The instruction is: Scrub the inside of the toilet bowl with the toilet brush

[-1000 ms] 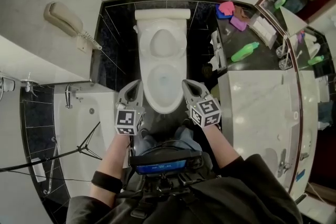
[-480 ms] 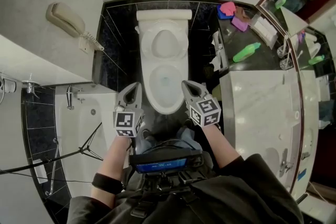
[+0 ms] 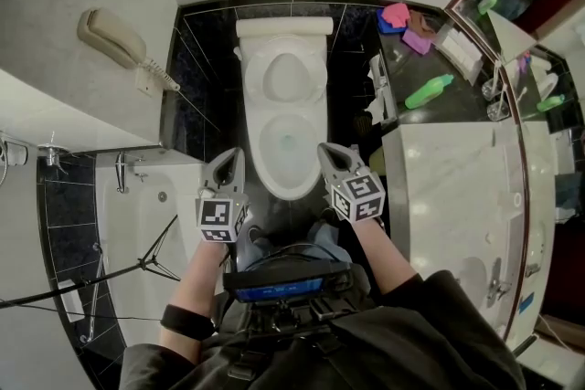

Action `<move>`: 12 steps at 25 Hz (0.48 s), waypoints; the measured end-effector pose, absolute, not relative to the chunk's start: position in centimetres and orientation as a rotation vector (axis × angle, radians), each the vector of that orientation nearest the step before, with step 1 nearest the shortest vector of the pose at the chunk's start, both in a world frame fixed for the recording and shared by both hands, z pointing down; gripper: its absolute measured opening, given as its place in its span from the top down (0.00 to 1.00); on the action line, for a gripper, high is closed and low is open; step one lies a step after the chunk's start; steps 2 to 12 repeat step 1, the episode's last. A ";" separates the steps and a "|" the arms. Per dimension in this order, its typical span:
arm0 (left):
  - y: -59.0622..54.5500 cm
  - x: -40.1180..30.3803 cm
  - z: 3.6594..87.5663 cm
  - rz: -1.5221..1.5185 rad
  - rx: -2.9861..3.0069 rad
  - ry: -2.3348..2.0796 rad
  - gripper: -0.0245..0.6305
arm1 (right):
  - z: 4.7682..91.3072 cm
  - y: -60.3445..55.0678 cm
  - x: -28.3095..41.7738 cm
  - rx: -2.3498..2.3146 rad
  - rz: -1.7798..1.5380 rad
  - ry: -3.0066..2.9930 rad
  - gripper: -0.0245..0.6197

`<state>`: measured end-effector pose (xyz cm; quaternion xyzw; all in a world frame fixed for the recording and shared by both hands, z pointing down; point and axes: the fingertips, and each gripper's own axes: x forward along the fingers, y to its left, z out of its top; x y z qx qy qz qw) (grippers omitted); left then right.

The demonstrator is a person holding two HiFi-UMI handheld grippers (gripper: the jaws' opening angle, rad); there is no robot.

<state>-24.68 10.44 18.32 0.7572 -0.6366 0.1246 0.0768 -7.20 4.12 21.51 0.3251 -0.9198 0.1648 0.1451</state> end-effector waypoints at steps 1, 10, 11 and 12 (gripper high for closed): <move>10.5 -24.7 18.3 0.373 2.265 -1.906 0.96 | 21.6 4.1 -7.1 0.939 0.475 -2.648 0.96; 10.5 -24.7 18.3 0.373 2.265 -1.906 0.96 | 21.6 4.1 -7.1 0.939 0.475 -2.648 0.96; 10.5 -24.7 18.3 0.373 2.265 -1.906 0.96 | 21.6 4.1 -7.1 0.939 0.475 -2.648 0.96; 10.5 -24.7 18.3 0.373 2.265 -1.906 0.96 | 21.6 4.1 -7.1 0.939 0.475 -2.648 0.96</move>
